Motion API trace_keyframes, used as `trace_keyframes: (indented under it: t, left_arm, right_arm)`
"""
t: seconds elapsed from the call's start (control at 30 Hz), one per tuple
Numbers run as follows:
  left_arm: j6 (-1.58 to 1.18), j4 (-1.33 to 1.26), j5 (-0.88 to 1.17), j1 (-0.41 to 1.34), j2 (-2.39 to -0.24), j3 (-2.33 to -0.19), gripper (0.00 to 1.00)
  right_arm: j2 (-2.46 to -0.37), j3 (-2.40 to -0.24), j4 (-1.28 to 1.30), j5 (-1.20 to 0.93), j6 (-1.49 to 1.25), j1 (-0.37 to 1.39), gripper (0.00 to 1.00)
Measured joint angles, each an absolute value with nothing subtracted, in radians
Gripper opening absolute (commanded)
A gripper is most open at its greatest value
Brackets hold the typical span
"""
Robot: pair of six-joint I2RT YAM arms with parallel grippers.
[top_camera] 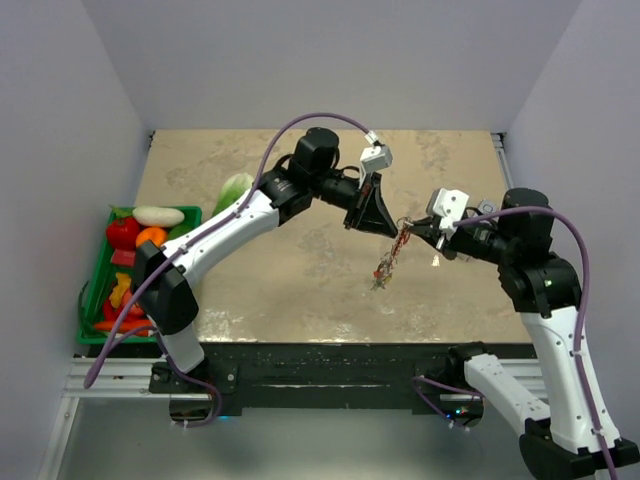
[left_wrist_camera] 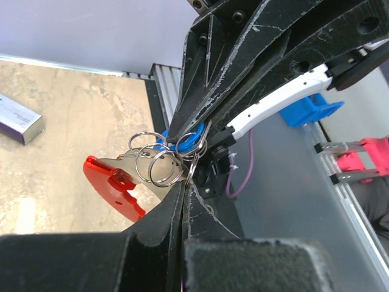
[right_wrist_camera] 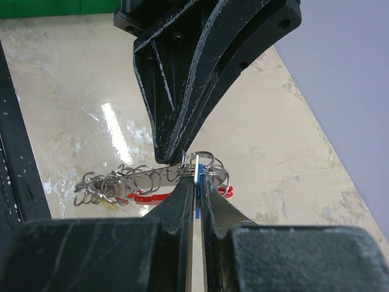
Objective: Remove the keys from the keyring
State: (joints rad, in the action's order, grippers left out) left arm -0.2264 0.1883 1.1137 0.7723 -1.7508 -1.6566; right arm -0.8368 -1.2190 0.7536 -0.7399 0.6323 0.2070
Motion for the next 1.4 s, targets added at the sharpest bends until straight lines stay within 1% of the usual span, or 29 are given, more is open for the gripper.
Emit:
trace_keyframes:
  t: [0.23,0.57,0.87,1.4]
  left_arm:
    - [-0.131,0.325,1.028,0.812,-1.751,-1.684,0.00]
    - [-0.067,0.392,0.912,0.845,-1.751,-1.704,0.00]
    - [-0.068,0.410,0.835,0.864,-1.751,-1.704,0.00]
    - [-0.113,0.378,0.822,0.867,-1.758,-1.691,0.00]
  right_arm:
    - [-0.838,-1.175,0.748,-0.719,0.641,0.206,0.00]
    - [-0.851,-1.178,0.791,-0.683,0.722,0.206,0.00]
    - [-0.854,-1.195,0.875,-0.668,0.909,0.206,0.00]
    - [-0.871,-1.258,1.011,-0.641,1.228,0.212,0.00]
